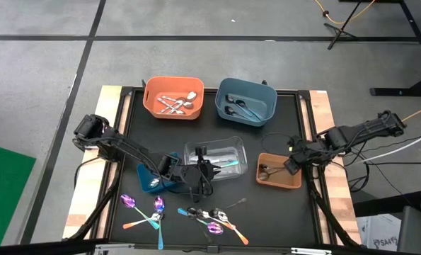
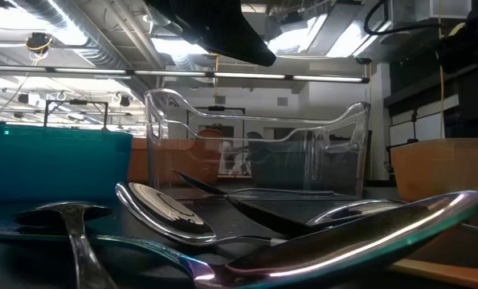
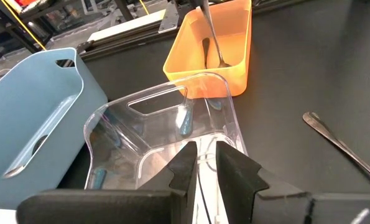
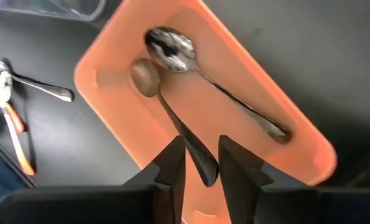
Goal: Sort silverware by color (type)
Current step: Put the black spoon into the light orange bin, then put the orange spoon into the blue bin
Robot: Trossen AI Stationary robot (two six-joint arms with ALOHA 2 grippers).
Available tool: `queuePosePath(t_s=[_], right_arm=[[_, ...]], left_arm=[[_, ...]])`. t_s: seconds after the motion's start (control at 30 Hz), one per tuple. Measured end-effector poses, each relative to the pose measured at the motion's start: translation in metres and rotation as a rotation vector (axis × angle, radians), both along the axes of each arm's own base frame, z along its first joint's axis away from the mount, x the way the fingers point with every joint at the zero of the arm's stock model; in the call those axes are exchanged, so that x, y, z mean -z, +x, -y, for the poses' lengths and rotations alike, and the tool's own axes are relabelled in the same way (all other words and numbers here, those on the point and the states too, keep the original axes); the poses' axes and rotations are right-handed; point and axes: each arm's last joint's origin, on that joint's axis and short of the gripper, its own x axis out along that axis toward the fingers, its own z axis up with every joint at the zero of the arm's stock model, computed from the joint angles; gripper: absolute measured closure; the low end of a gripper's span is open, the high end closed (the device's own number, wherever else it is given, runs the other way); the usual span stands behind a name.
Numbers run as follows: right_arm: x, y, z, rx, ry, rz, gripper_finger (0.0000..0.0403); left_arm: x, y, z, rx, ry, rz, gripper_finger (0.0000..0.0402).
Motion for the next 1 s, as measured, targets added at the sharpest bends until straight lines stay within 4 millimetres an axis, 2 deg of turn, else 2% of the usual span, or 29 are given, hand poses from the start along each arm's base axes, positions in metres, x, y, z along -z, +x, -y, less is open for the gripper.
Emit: queuePosePath(t_s=[0.3, 0.57, 0.77, 1.0], right_arm=[[-0.006, -0.006, 0.0, -0.036, 0.061, -0.059, 0.0326], [-0.017, -0.011, 0.003, -0.015, -0.003, -0.075, 0.0326], [-0.017, -0.011, 0.003, -0.011, -0.013, -0.068, 0.0326], [-0.017, -0.01, 0.004, -0.002, -0.036, -0.061, 0.0326]], left_arm=[[0.0, 0.0, 0.0, 0.0, 0.0, 0.0, 0.0349], [-0.001, -0.001, 0.0, -0.012, -0.028, 0.011, 0.0349], [-0.022, -0.012, 0.008, -0.047, -0.225, 0.092, 0.0349], [-0.044, -0.045, 0.028, 0.083, -0.544, -0.02, 0.0349]])
